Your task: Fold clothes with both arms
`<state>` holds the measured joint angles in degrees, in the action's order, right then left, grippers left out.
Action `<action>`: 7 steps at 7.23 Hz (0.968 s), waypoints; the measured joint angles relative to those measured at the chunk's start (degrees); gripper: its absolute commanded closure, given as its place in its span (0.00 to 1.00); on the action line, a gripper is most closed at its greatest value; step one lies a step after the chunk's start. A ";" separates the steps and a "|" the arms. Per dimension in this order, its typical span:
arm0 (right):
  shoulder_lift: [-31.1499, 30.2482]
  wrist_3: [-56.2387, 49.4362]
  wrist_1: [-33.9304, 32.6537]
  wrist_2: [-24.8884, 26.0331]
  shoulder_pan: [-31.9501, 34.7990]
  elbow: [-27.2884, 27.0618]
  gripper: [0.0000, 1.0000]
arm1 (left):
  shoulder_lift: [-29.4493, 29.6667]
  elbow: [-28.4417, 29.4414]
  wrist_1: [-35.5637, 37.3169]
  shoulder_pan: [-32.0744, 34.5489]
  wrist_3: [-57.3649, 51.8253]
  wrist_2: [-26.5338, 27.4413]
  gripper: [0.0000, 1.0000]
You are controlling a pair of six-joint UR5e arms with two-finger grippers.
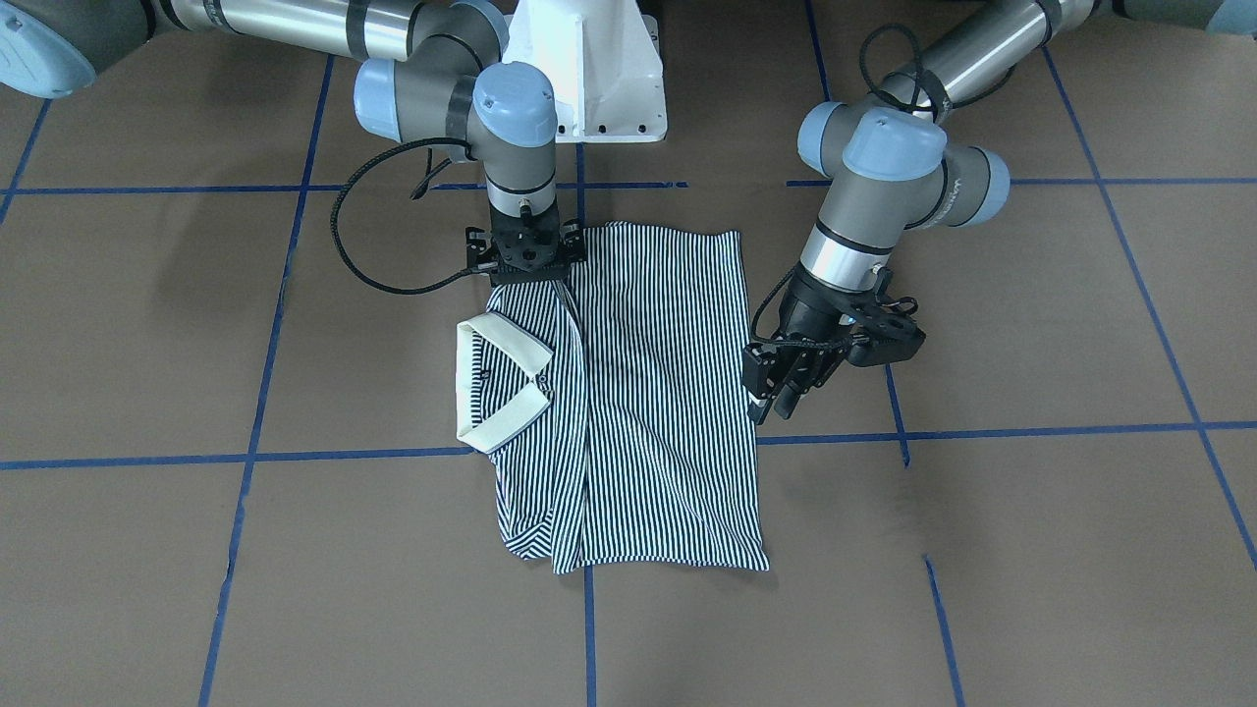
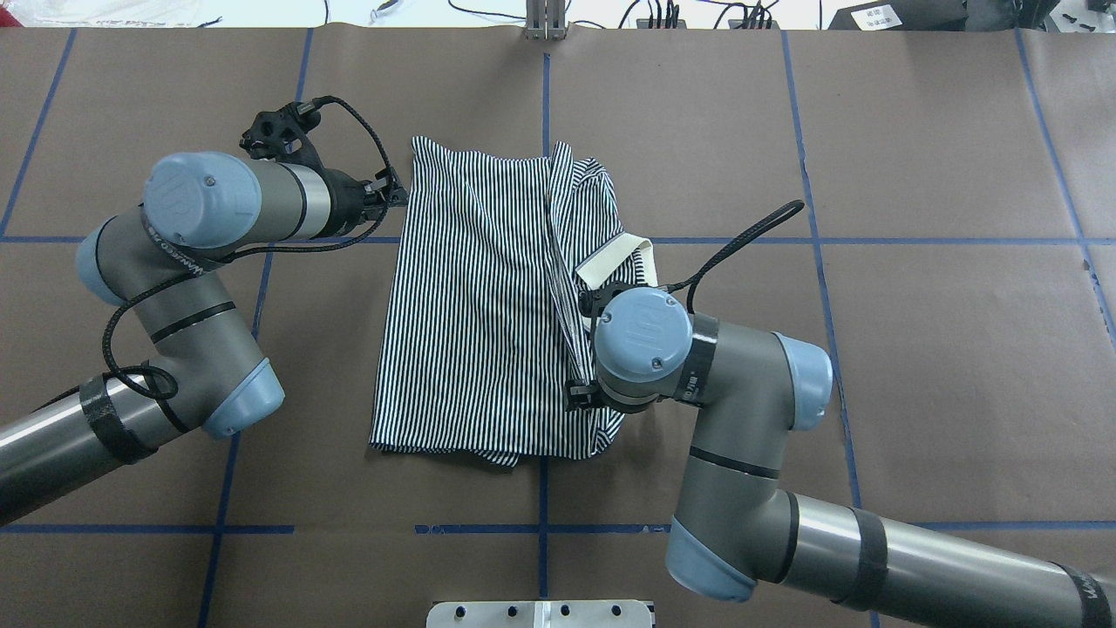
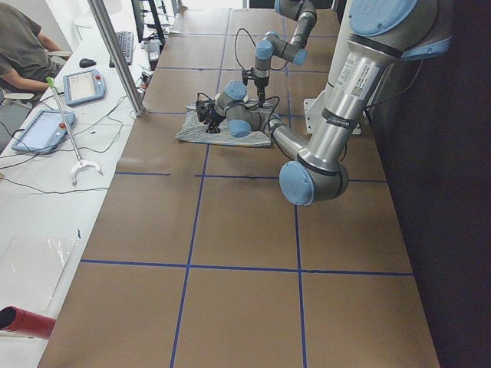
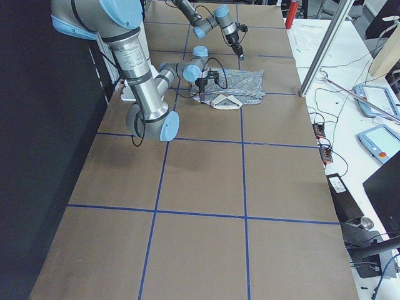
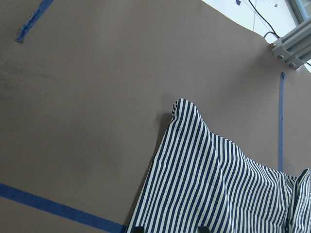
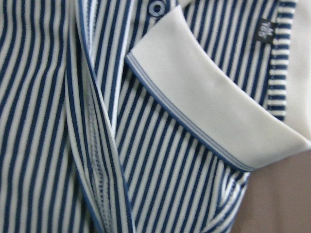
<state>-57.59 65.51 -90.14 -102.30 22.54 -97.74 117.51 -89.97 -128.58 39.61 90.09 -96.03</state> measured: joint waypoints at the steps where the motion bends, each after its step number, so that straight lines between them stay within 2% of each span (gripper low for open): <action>1: -3.77 -1.58 -0.01 -0.38 0.39 -3.45 0.00 | 0.00 -0.33 0.10 0.01 0.00 -0.34 0.53; 2: -6.42 -2.28 -0.10 -0.54 0.51 -5.83 0.00 | 0.00 -0.57 0.14 0.02 0.00 -0.48 0.53; 3: -6.35 -2.42 -1.04 -0.48 0.73 -6.75 0.00 | 0.00 -0.78 0.16 0.03 0.00 -0.53 0.53; 4: -2.71 -2.29 -2.83 -0.32 1.44 -5.17 0.00 | -0.11 -1.07 0.16 0.02 0.00 -0.58 0.53; 7: 9.28 -1.74 -3.86 -0.17 3.06 5.40 0.00 | -1.46 -2.67 0.17 0.01 0.00 -1.14 0.53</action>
<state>-48.32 63.76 -94.00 -102.47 25.60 -92.34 116.05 -92.64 -128.41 39.63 90.09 -97.16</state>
